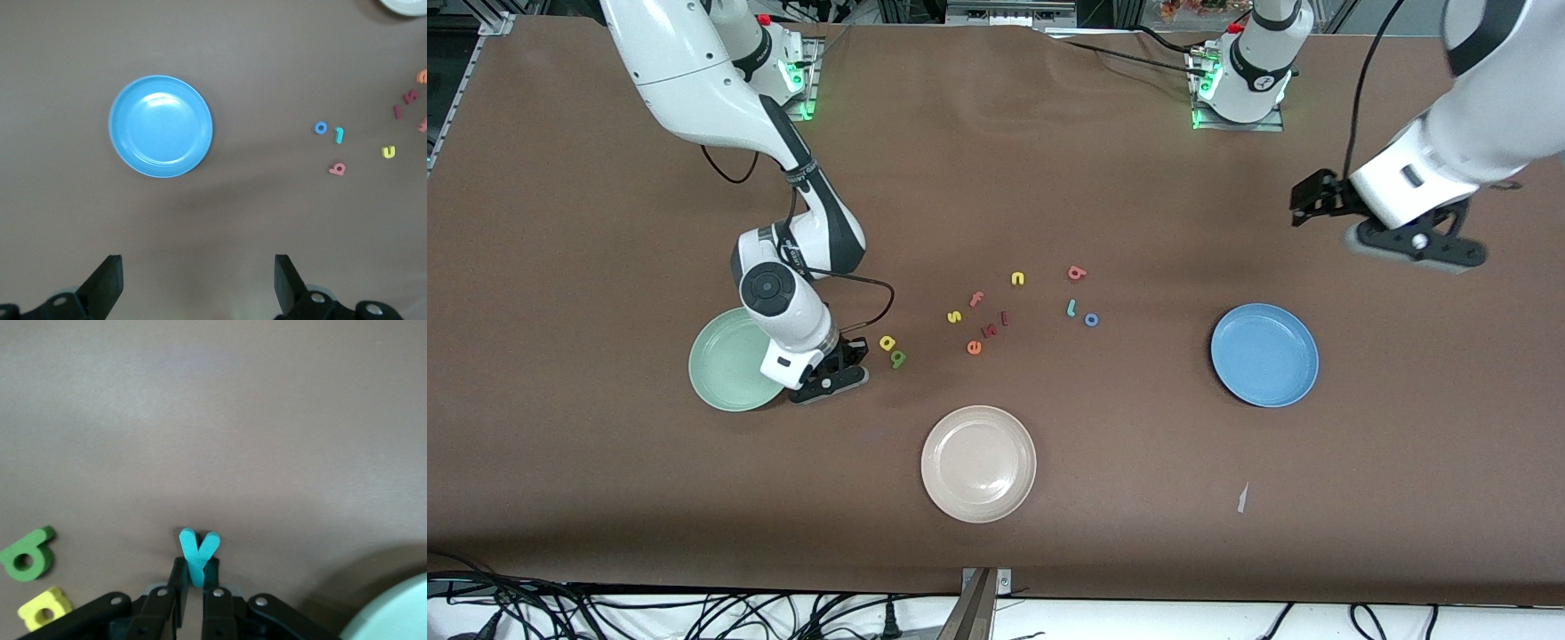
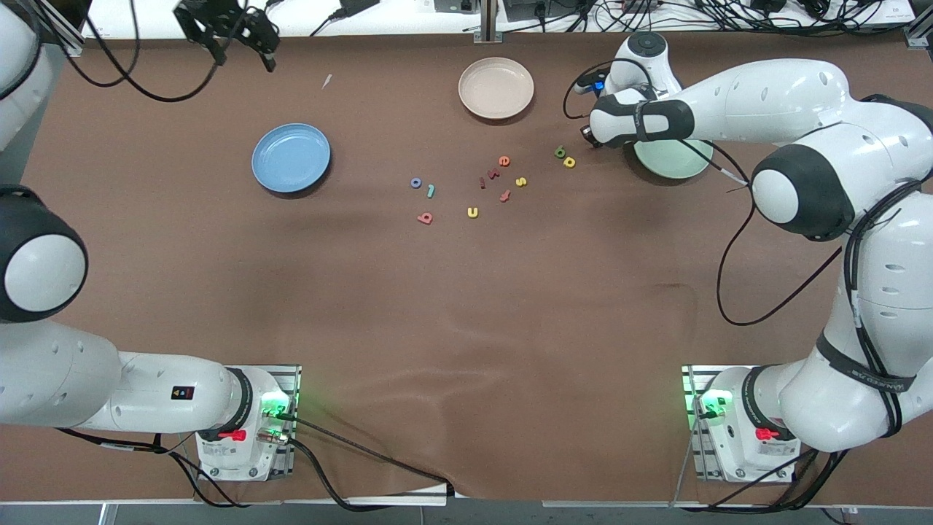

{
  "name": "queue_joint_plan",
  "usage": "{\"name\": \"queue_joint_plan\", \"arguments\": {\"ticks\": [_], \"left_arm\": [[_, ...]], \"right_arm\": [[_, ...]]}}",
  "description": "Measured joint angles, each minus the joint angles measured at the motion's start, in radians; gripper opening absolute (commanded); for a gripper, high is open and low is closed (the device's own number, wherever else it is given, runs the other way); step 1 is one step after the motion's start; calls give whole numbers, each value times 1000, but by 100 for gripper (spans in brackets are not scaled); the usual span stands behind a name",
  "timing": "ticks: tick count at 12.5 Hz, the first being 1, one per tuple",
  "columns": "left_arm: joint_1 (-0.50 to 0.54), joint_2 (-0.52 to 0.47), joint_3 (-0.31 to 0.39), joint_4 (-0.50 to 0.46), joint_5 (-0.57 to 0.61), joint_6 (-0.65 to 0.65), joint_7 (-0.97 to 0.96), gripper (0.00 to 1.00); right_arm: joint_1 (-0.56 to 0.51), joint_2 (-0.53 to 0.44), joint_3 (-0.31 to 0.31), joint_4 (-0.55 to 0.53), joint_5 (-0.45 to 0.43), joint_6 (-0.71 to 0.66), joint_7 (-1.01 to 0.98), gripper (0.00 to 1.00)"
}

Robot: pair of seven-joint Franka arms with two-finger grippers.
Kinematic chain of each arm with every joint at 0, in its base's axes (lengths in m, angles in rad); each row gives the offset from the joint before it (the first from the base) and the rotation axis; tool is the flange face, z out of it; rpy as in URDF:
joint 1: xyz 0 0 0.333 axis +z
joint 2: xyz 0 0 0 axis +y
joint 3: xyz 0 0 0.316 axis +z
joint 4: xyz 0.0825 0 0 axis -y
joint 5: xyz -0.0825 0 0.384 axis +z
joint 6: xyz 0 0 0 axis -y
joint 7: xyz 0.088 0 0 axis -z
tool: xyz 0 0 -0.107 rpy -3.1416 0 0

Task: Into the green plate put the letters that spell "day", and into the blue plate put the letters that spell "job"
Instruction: 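Drop the Y on the green plate while the left gripper reaches letters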

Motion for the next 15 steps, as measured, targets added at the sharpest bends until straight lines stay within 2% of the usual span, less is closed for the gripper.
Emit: {"name": "queue_joint_plan", "arguments": {"ticks": [2, 5, 6, 7, 8, 10, 11, 12, 13, 14, 15], "left_arm": [[-45, 58, -16, 1, -2, 55, -8, 100], [-150, 134, -25, 3, -3, 168, -120, 100], [-186, 162, -27, 3, -3, 206, -183, 100], [-217, 190, -27, 3, -10, 242, -248, 100], [-243, 219, -28, 3, -33, 278, -308, 100], [-290, 278, -28, 4, -60, 339, -416, 99], [-316, 309, -28, 4, -60, 367, -448, 82], [-341, 342, -28, 4, -60, 399, -462, 61], [-364, 376, -28, 4, -60, 433, -470, 47], [-390, 409, -28, 4, -60, 471, -472, 41], [-412, 437, -28, 5, -60, 504, -475, 41]], "right_arm": [[-30, -38, -4, 5, 0, -40, -47, 0], [-125, -160, -8, 7, 0, -226, -199, 0], [-169, -193, -8, 4, 0, -272, -263, 14], [-209, -217, -8, -7, 0, -303, -312, 36], [-237, -229, -7, -29, 0, -316, -335, 42], [-255, -234, -5, -87, 1, -310, -341, 64], [-254, -234, -1, -104, 2, -305, -341, 64], [-253, -235, 6, -107, 4, -303, -340, 64], [-252, -237, 13, -104, 9, -300, -336, 64], [-250, -240, 27, -93, 18, -300, -319, 64], [-240, -242, 44, -77, 25, -301, -279, 64]]}}
